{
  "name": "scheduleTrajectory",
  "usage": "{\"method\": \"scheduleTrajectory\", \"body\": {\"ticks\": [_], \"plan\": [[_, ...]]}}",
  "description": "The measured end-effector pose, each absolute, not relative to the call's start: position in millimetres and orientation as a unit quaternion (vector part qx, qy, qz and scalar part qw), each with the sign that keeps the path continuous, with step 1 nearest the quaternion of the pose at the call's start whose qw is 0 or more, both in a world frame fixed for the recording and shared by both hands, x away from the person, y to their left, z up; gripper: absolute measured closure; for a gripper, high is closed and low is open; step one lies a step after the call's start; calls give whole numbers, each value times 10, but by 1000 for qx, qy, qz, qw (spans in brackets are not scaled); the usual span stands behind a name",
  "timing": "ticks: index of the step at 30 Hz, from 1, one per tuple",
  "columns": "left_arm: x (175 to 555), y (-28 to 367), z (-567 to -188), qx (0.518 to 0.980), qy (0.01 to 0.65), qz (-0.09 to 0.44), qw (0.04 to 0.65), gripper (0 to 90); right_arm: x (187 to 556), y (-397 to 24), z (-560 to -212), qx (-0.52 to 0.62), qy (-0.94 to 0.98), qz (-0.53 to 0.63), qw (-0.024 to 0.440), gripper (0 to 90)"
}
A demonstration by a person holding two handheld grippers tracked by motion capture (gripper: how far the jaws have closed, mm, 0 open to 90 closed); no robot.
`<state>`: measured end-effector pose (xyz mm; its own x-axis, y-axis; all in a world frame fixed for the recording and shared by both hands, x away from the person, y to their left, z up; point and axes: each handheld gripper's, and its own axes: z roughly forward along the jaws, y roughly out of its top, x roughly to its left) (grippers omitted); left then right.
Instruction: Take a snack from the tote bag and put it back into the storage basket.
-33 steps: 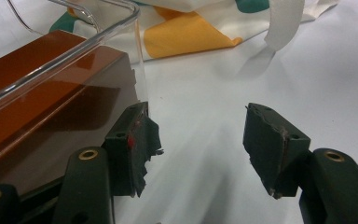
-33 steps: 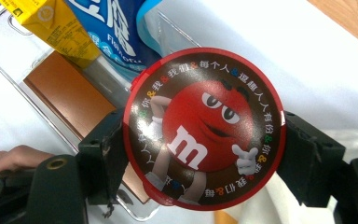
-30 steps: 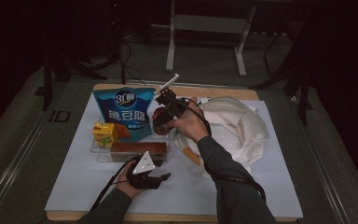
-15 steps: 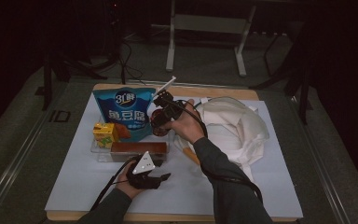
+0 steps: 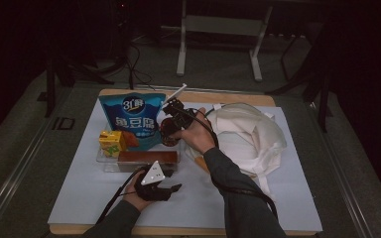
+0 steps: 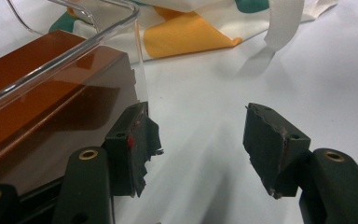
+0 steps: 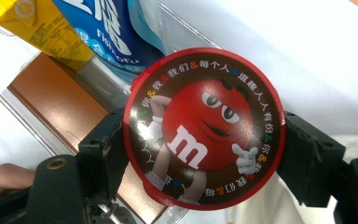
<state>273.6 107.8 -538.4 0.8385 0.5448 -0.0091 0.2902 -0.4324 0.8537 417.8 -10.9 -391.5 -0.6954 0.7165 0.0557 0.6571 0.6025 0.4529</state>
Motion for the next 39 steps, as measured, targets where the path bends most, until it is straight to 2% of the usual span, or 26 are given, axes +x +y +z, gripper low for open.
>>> {"method": "scheduleTrajectory", "body": {"ticks": [39], "plan": [[2737, 1079, -5384, 836, 248, 138, 469, 415, 4146, 20, -4234, 394, 900, 171, 70, 250]]}}
